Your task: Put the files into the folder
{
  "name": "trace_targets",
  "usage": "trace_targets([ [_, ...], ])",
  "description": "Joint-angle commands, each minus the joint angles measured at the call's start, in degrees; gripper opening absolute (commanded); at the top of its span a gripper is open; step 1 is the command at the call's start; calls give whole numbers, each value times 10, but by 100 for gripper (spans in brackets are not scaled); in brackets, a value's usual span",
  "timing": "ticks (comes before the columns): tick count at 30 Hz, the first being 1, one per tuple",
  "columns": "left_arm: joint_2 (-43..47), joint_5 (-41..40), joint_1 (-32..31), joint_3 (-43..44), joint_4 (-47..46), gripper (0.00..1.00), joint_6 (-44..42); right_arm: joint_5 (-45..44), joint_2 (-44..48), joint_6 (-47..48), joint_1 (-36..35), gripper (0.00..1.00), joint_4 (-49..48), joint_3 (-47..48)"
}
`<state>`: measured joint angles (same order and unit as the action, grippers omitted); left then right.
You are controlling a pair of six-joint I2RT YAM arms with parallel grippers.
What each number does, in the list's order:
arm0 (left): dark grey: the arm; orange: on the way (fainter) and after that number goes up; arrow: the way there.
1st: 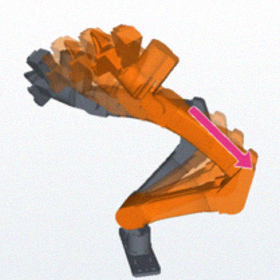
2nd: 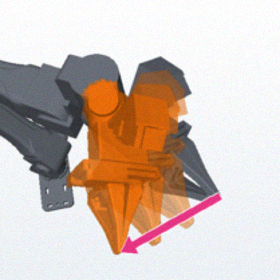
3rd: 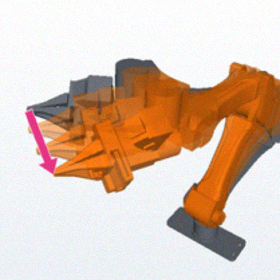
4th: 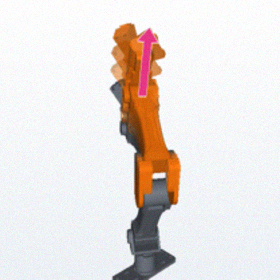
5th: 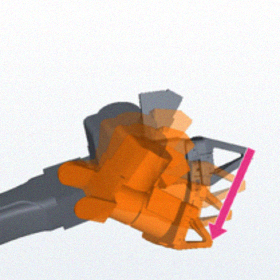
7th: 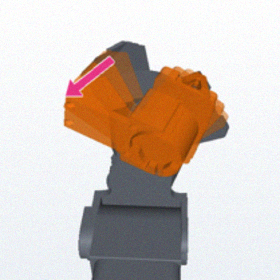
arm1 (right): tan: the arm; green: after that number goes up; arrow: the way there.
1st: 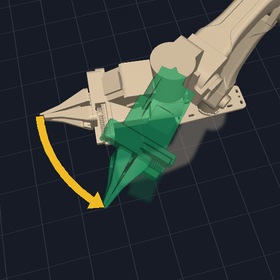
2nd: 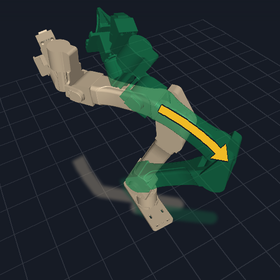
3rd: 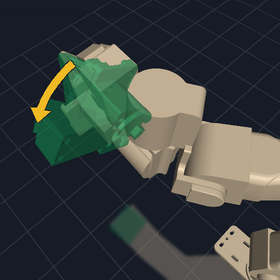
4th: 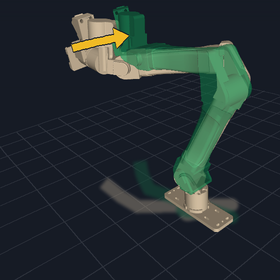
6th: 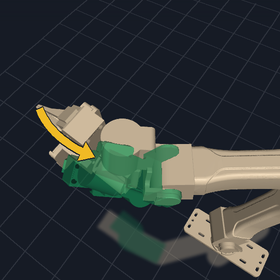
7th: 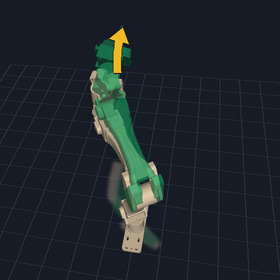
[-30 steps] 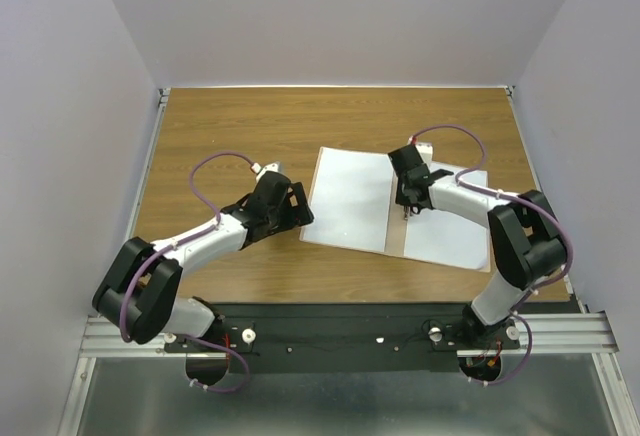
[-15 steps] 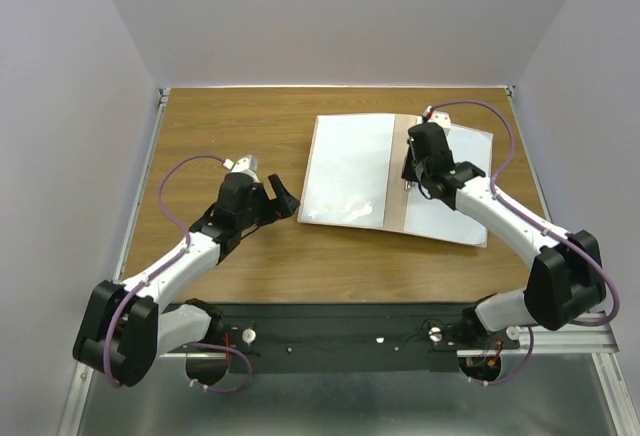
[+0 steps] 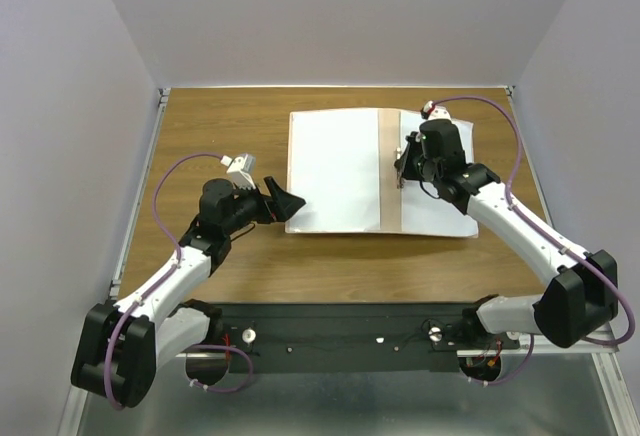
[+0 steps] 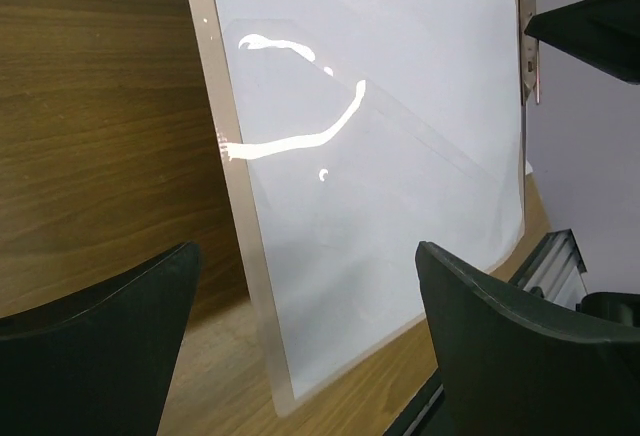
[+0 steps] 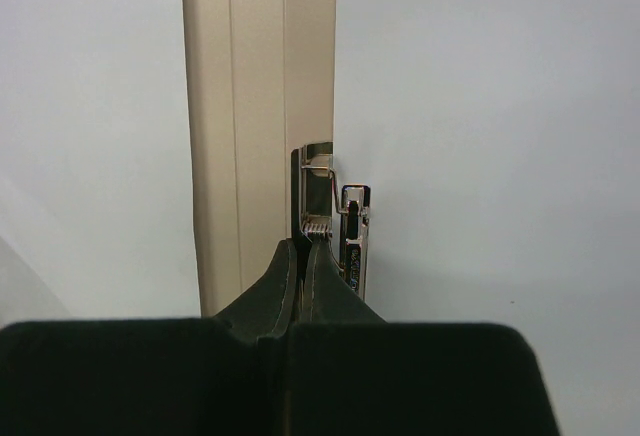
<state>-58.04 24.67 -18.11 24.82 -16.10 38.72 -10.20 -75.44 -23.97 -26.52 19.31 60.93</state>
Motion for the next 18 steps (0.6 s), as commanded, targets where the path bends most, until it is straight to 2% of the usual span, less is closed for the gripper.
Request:
trace_targets([
  [1, 0, 31, 5, 3, -28, 98, 0, 67, 20, -6, 4, 1, -15, 31],
  [7, 1, 62, 5, -4, -53, 98, 7, 130, 17, -13, 4, 1, -17, 28],
  [9, 2, 74, 5, -6, -60, 93, 14, 142, 13, -19, 4, 1, -23, 24],
  [10, 5, 76, 5, -6, -61, 84, 17, 148, 7, -21, 4, 1, -28, 21],
  [11, 7, 76, 5, -6, -61, 57, 19, 149, 3, -24, 4, 1, -29, 19],
  [12, 15, 72, 5, -6, -60, 36, 24, 145, -1, -27, 4, 1, -30, 18],
  [13, 20, 61, 5, -7, -56, 16, 26, 138, -8, -28, 4, 1, -30, 17],
  [14, 24, 57, 5, -7, -53, 0, 29, 137, -10, -29, 4, 1, -30, 17],
  [18, 46, 48, 5, -6, -22, 0, 36, 130, -37, -30, 4, 1, -31, 18],
])
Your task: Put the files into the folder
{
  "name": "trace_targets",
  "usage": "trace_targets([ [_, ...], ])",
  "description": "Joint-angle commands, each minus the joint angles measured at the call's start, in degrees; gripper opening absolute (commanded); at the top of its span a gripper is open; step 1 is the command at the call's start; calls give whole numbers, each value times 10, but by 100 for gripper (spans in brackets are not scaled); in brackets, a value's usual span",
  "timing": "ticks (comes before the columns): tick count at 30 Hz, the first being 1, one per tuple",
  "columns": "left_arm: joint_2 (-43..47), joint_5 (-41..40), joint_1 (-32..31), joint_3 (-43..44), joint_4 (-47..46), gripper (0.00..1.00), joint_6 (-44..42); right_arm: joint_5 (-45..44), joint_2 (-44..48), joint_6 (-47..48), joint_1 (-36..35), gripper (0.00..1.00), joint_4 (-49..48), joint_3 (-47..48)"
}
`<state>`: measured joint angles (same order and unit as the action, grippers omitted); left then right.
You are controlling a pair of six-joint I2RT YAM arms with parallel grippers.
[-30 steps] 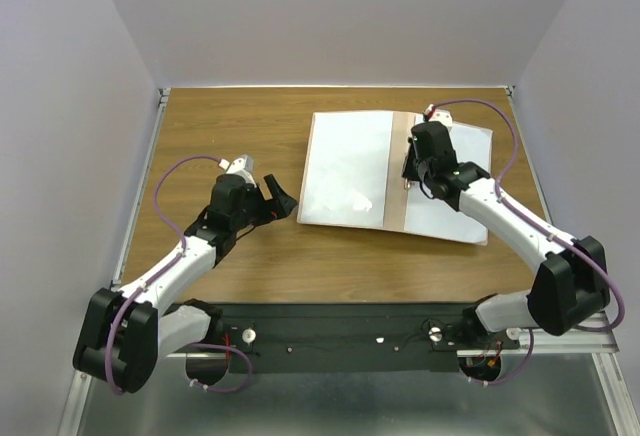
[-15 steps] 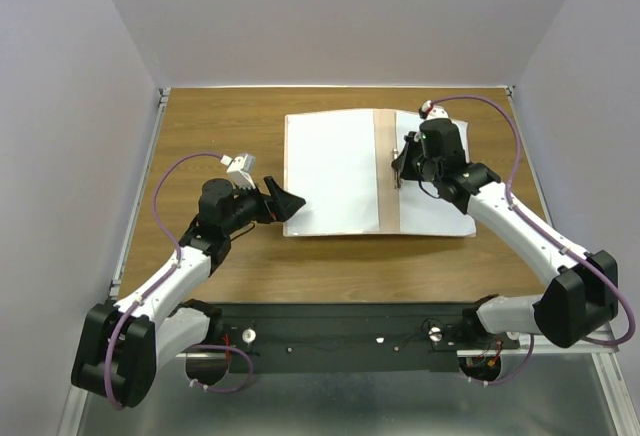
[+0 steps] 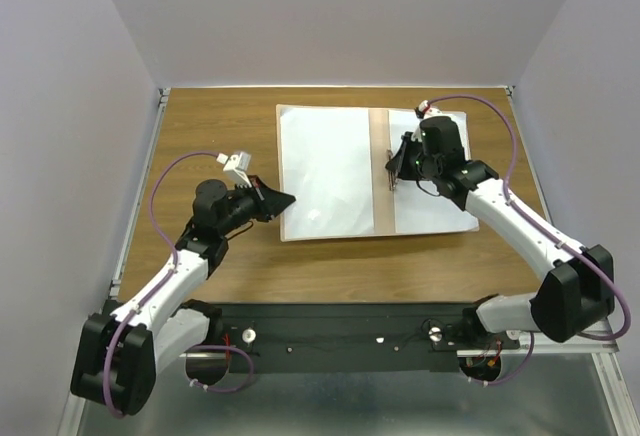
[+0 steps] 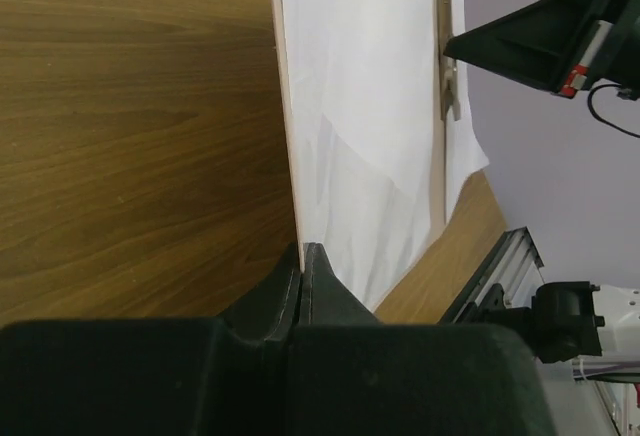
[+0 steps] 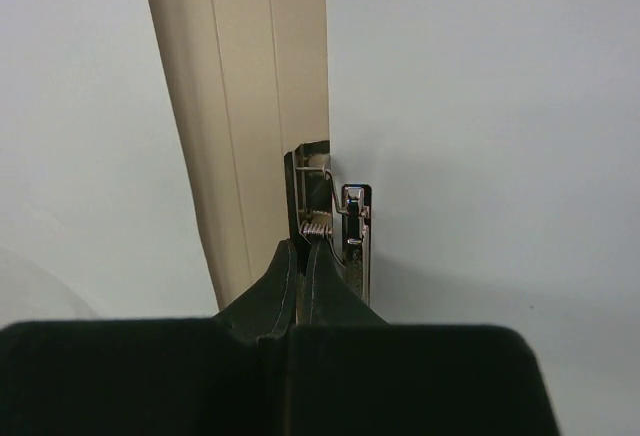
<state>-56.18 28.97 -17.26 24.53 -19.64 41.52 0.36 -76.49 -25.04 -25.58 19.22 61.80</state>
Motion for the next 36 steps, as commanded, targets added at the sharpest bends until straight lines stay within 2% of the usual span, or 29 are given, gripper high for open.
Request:
trace_targets([
  [1, 30, -6, -3, -1, 24, 0, 11, 25, -32, -22, -5, 1, -31, 9],
  [4, 52, -15, -3, 1, 55, 0, 25, 31, -69, -22, -5, 1, -31, 8],
  [6, 63, -47, -3, 13, 92, 0, 44, 20, -95, -30, -5, 8, -31, 11],
  [7, 63, -65, -3, 26, 165, 0, 43, 18, -100, -28, -6, 13, -31, 13],
  [8, 62, -91, -3, 54, 195, 0, 38, 18, -105, -23, -5, 28, -31, 17],
  [10, 56, -110, -3, 79, 298, 0, 19, 11, -118, -27, -5, 46, -30, 29],
  [11, 56, -130, -3, 98, 322, 0, 16, -1, -123, -38, -5, 60, -31, 34],
  [14, 59, -136, -3, 124, 388, 0, 3, -59, -145, -54, -5, 79, -30, 56],
  [15, 60, -142, -4, 132, 405, 0, -2, -72, -150, -53, -3, 81, -28, 60],
  [19, 68, -196, -3, 173, 498, 0, -22, -99, -191, -37, 7, 86, -27, 78],
  [22, 61, -211, -3, 203, 528, 0, -32, -75, -240, -25, 26, 86, -25, 98],
  [27, 32, -237, -3, 241, 553, 0, -59, -41, -312, -12, 61, 83, -23, 127],
  [32, 0, -261, -3, 278, 561, 0, -67, -26, -343, 0, 64, 81, -23, 118],
  [36, -19, -285, -3, 304, 569, 0, -65, -19, -370, -12, 68, 75, -23, 107],
])
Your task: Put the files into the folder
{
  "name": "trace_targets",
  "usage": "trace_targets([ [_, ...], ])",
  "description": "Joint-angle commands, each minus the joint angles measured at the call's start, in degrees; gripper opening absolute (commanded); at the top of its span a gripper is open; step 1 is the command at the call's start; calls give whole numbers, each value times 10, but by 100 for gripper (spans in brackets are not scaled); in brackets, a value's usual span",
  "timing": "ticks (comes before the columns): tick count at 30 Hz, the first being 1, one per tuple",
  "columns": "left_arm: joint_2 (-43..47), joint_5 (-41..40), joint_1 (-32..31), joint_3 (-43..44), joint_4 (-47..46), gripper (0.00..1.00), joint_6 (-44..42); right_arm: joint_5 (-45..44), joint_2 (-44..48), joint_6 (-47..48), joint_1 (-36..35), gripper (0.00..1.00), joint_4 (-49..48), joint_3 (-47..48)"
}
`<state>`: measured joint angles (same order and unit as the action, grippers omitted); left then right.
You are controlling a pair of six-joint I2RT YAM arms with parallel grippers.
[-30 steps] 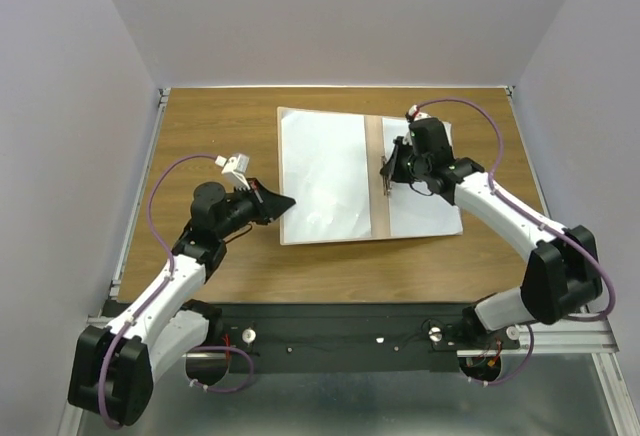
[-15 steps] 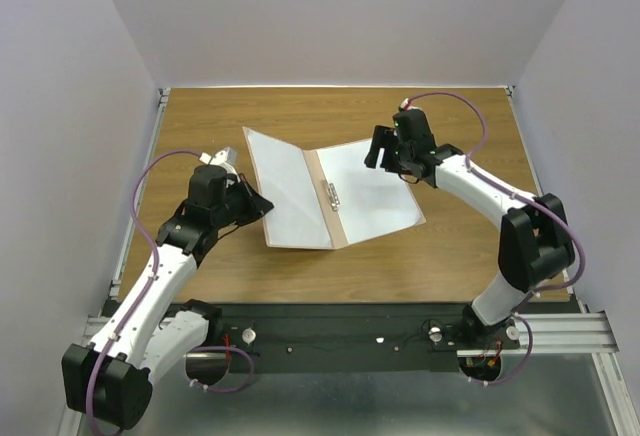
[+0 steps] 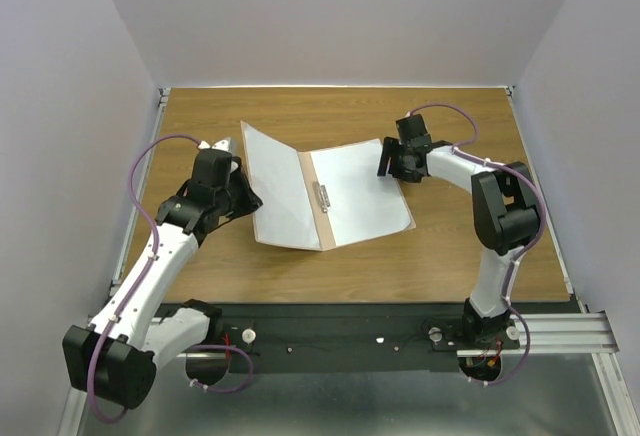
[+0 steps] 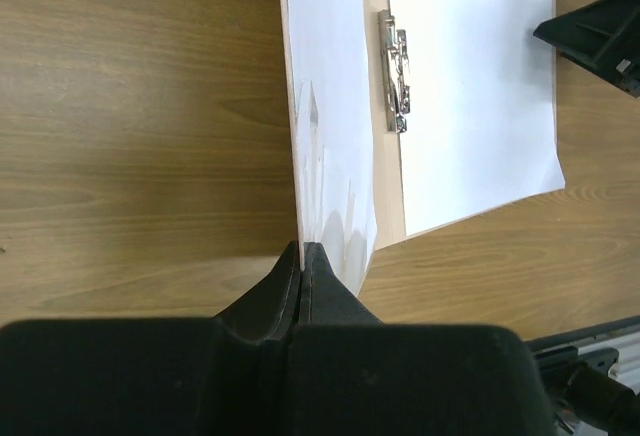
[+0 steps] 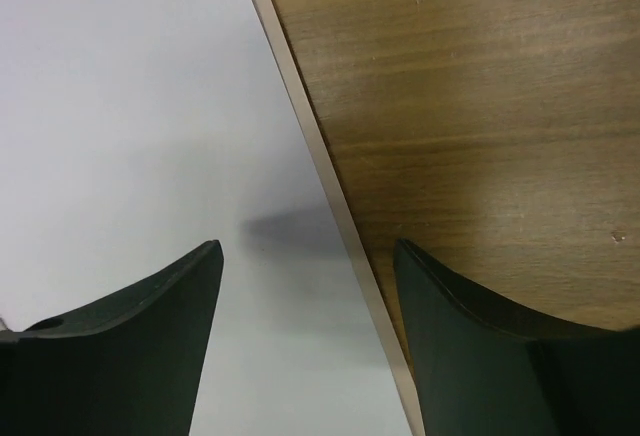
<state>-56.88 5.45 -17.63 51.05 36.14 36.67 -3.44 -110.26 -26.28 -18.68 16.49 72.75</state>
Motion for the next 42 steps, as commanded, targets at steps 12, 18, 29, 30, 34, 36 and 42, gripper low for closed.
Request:
trace_targets([
  [12, -78, -20, -68, 104, -47, 0, 8, 118, -33, -10, -1, 52, -29, -42],
  [18, -182, -18, -124, 171, -93, 5, 20, 161, -41, -10, -1, 48, -49, -51],
  [29, -412, 53, -186, 337, -179, 98, -11, 78, 16, -48, 13, 57, -45, -45],
  [30, -420, 50, -194, 352, -179, 98, -15, 67, 40, -58, 28, 61, -44, -45],
  [34, -440, 15, -209, 430, -156, 98, -36, -7, 122, -69, 52, 71, -41, -48],
  [36, -433, -25, -214, 447, -155, 98, -41, -61, 157, -66, 56, 81, -37, -50],
  [42, -403, -135, -216, 452, -99, 98, -43, -168, 289, -82, 57, 100, -27, -88],
])
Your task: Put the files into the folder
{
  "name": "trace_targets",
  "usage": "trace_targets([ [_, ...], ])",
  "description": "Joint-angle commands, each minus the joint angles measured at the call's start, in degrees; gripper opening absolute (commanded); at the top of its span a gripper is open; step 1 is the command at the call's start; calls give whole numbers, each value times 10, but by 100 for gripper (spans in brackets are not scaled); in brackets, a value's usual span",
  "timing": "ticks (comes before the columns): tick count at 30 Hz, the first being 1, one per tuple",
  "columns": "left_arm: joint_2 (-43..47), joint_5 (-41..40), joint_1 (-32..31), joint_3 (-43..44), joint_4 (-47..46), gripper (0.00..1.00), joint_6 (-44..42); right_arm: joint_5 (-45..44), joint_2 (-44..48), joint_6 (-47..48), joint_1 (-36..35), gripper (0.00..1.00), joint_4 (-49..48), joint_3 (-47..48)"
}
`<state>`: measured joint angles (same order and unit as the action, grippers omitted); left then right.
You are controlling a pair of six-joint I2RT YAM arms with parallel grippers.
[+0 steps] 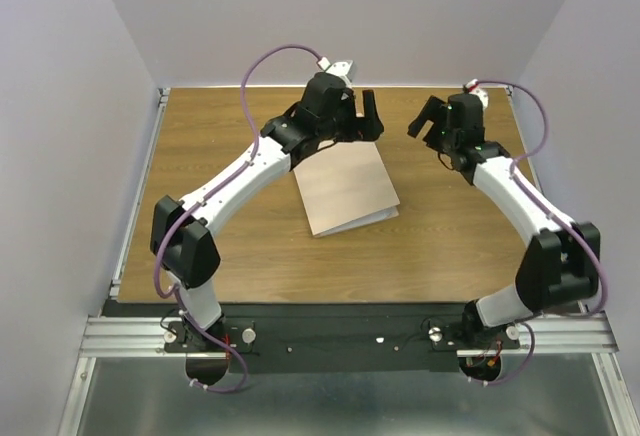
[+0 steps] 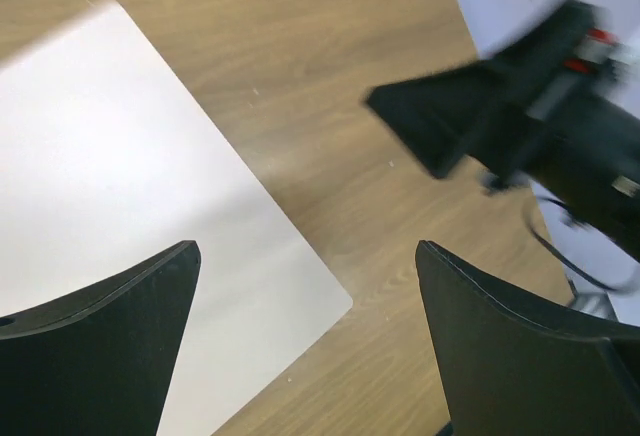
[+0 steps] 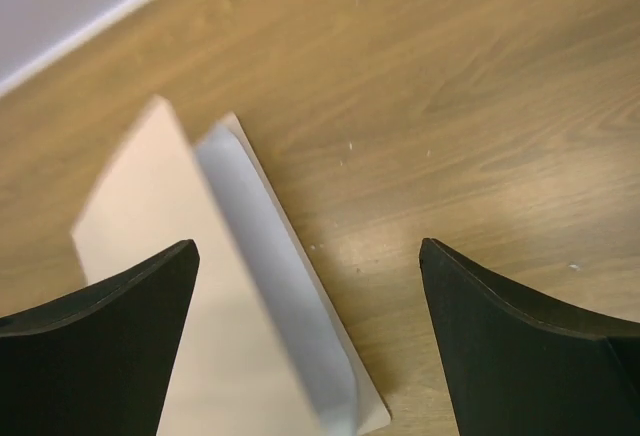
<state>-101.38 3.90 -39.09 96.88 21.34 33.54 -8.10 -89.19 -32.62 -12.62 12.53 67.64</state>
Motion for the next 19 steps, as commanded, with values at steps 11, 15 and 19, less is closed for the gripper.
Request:
trace_targets([
  [11, 483, -461, 2, -457, -116, 98, 43, -229, 201, -58, -4, 100, 5, -180],
  [15, 580, -459, 2, -594, -183, 98, 30, -255, 216, -85, -5, 100, -3, -214],
  [19, 678, -499, 2, -707, -347, 98, -4, -254, 229, -72, -5, 100, -35, -241],
])
